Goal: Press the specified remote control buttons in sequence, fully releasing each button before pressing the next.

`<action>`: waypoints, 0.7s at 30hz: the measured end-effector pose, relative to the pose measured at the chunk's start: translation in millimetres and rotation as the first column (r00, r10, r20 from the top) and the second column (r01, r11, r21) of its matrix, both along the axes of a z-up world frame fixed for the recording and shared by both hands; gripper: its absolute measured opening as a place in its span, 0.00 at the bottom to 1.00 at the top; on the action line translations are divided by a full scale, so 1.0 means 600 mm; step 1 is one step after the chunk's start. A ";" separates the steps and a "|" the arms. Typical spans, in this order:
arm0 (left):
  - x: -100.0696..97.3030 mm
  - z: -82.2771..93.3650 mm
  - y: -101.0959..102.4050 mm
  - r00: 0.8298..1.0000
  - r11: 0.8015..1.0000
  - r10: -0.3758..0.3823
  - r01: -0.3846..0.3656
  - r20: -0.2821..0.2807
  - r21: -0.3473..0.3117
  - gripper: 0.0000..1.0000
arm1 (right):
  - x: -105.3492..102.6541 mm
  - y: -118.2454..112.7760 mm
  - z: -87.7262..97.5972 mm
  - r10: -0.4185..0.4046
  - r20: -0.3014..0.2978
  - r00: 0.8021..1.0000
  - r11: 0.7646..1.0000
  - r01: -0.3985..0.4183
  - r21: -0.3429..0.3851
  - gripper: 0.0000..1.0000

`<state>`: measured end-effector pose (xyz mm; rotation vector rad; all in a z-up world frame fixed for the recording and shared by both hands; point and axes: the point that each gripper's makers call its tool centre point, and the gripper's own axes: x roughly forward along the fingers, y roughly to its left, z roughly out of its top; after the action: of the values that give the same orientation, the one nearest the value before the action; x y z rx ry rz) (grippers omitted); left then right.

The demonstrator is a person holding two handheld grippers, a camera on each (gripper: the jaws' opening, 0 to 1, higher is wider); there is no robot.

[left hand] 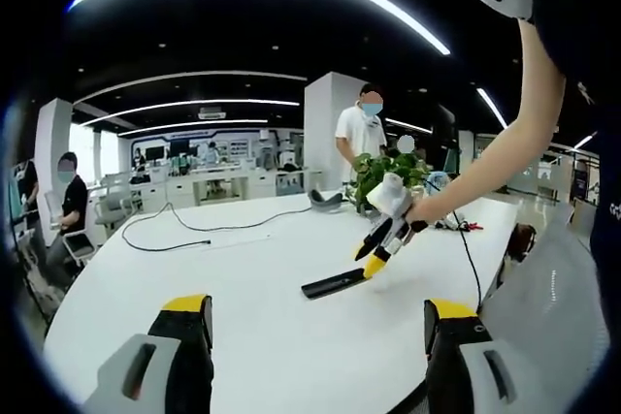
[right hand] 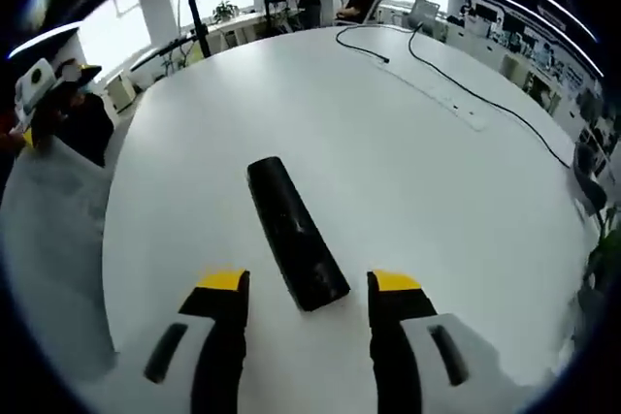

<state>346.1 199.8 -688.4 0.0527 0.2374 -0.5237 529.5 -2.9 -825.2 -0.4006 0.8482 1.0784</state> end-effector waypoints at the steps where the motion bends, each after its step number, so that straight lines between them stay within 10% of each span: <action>1: -0.001 0.000 -0.001 1.000 1.000 -0.004 0.004 0.001 0.002 0.94 | -0.002 -0.003 0.003 -0.004 0.012 1.000 1.000 0.004 -0.004 0.55; 21: -0.005 0.001 -0.004 1.000 1.000 -0.016 0.016 0.011 0.016 0.94 | -0.074 -0.051 0.163 -0.332 0.169 0.928 0.932 0.297 0.206 0.88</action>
<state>342.8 197.3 -687.7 0.0728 0.2300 -0.5372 484.9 -33.6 -727.2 -0.2085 0.6050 0.7896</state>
